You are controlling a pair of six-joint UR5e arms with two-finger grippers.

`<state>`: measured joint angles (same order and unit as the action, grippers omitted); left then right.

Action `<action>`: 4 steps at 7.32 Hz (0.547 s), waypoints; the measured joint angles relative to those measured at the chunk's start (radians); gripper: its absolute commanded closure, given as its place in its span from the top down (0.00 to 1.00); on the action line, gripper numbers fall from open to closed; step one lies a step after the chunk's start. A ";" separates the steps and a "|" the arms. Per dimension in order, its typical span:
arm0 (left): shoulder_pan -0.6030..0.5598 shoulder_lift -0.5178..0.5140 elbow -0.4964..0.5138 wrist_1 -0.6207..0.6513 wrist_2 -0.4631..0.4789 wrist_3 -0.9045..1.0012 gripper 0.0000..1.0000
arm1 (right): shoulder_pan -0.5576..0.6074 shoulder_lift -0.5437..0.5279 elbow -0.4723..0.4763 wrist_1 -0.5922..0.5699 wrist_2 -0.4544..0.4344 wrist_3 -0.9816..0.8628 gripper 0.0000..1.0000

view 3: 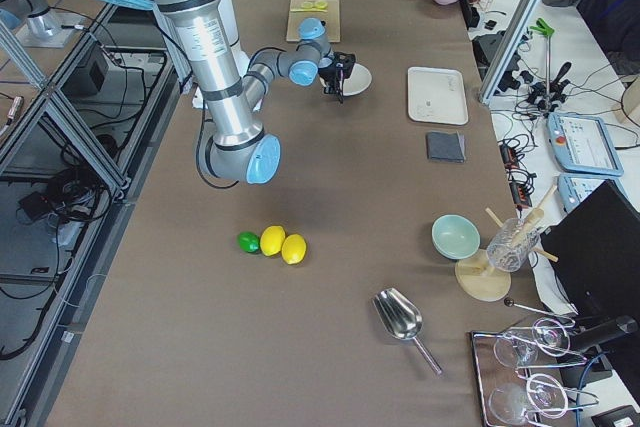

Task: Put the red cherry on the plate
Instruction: 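Drag the white plate with the right gripper toward the table's center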

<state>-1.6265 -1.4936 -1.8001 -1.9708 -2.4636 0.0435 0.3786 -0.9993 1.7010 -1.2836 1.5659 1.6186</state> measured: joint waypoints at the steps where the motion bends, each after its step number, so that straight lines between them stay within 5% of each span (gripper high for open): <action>1: 0.000 0.000 0.000 0.001 0.000 0.000 0.99 | -0.009 0.019 -0.018 0.000 -0.013 0.003 0.92; 4: 0.002 -0.001 -0.001 0.003 -0.001 -0.009 0.99 | -0.005 0.029 -0.006 -0.007 -0.027 -0.013 1.00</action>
<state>-1.6250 -1.4941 -1.8011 -1.9679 -2.4643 0.0348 0.3739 -0.9702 1.6948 -1.2903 1.5389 1.6051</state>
